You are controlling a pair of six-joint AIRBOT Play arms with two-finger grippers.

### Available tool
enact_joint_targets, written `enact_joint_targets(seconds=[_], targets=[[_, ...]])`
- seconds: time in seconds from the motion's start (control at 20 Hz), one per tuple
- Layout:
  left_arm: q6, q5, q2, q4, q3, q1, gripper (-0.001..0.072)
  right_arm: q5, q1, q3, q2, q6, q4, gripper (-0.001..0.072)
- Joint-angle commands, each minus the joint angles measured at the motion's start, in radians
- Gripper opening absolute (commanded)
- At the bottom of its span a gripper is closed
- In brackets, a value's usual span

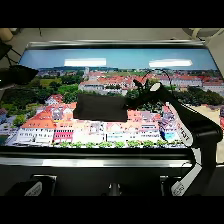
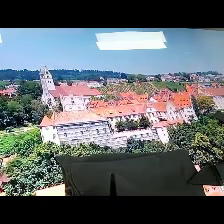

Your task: Fold the shirts.

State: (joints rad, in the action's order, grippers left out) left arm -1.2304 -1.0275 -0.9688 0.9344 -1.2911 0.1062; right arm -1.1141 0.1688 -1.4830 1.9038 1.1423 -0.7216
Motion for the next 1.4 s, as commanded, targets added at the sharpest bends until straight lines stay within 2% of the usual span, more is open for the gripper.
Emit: enact_joint_targets(seconds=[0.0, 0.15, 0.3, 0.75, 0.95, 1.15, 1.25, 1.35], targets=[[0.000, 0.003, 0.000, 0.002, 0.002, 0.000, 0.0021, -0.067, -0.029, -0.066, -0.039, -0.116, 0.033, 0.0027], [0.000, 0.006, 0.000, 0.002, 0.002, 0.000, 0.0020, -0.126, -0.166, -0.134, -0.160, -0.113, -0.032, 0.0028], [0.000, 0.006, 0.000, 0.002, 0.002, 0.000, 0.0021, -0.163, -0.370, -0.135, -0.280, -0.034, -0.116, 0.0027], [0.027, 0.008, -0.001, 0.002, 0.002, 0.000, 0.0021, -0.323, -0.903, -0.136, -0.483, 0.018, -0.138, 0.0028], [0.027, 0.008, -0.001, 0.002, 0.002, 0.000, 0.0020, -0.380, -1.035, -0.136, -0.539, 0.043, -0.132, 0.0027], [0.030, 0.060, -0.001, 0.002, 0.003, 0.000, 0.0021, -0.507, -1.096, -0.136, -0.613, 0.043, -0.132, 0.0028], [0.030, 0.105, -0.001, 0.002, 0.003, 0.000, 0.0021, -0.592, -1.094, -0.136, -0.633, 0.048, -0.217, 0.0028], [0.030, 0.143, -0.002, 0.002, 0.002, 0.000, 0.0021, -0.737, -1.094, -0.135, -0.633, 0.043, -0.386, 0.0027]])
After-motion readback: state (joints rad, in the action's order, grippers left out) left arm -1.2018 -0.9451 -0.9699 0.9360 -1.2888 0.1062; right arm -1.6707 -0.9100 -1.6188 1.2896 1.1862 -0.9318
